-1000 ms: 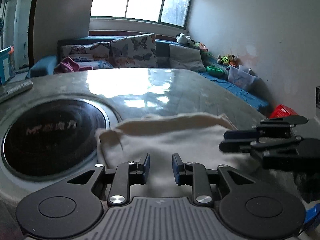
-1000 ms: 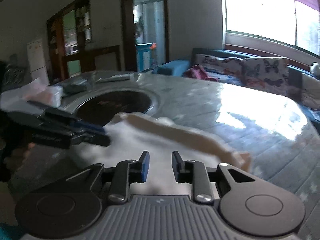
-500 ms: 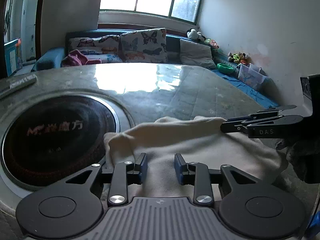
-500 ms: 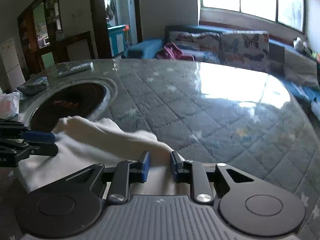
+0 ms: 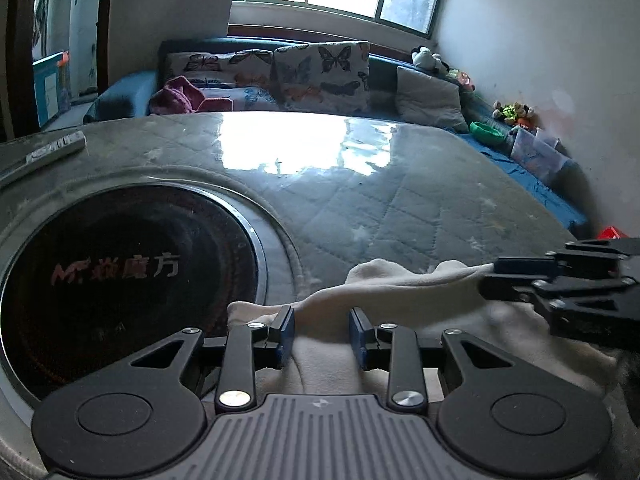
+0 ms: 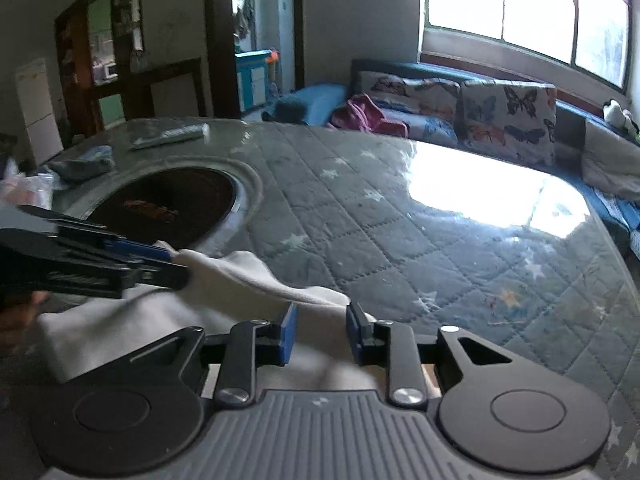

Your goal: Fold clothes

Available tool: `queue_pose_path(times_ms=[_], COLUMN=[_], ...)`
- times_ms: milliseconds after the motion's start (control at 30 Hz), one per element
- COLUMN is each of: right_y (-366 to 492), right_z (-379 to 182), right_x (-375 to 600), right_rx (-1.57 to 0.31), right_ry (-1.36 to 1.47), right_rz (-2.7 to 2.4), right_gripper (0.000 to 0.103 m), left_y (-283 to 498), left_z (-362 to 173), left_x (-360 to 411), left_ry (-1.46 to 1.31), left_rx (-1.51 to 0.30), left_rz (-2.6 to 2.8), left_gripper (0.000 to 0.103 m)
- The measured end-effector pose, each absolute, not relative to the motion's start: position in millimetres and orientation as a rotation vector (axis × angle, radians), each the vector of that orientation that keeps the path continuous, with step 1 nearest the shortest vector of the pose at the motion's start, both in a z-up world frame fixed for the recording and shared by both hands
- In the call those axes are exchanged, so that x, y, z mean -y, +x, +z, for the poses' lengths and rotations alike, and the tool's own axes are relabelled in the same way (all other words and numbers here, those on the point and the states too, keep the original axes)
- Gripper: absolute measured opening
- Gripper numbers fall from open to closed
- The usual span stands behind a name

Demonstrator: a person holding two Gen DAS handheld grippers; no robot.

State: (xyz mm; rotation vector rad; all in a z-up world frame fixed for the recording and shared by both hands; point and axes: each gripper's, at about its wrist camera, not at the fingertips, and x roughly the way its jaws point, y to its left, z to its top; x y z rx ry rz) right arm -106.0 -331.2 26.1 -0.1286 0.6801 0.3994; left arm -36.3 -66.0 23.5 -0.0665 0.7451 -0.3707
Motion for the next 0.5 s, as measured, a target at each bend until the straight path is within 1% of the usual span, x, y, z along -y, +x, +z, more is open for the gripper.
queue_pose_path(times_ms=[33, 67, 100, 133, 233, 300, 367, 500], right_y=[-114, -122, -131, -139, -164, -177, -185, -189], right_z=[29, 32, 34, 35, 34, 29, 20, 11], right_x=[330, 328, 325, 322, 313, 307, 301, 297], right_rx=[-0.67, -0.659, -0.651, -0.643, -0.624, -0.619, -0.631, -0.639], right_ry=[-0.136, -0.144, -0.153, -0.161, -0.174, -0.175, -0.179, -0.175], right_rz=[0.412, 0.426, 0.443, 0.461, 0.512, 0.532, 0.545, 0.539], right_gripper=[0.038, 0.041, 0.042, 0.042, 0.047, 0.047, 0.052, 0.053], left_y=[-39, -42, -45, -48, -59, -68, -77, -83], left_z=[25, 27, 29, 30, 33, 33, 32, 25], left_x=[64, 62, 60, 58, 49, 42, 35, 27], left_ry=[-0.073, -0.073, -0.073, -0.072, -0.089, -0.098, -0.106, -0.103], left_rx=[-0.739, -0.734, -0.73, -0.725, -0.724, -0.725, -0.725, -0.755], left_rz=[-0.373, -0.37, -0.365, -0.36, -0.35, -0.334, -0.321, -0.29], left_gripper=[0.041, 0.043, 0.046, 0.047, 0.05, 0.052, 0.054, 0.056])
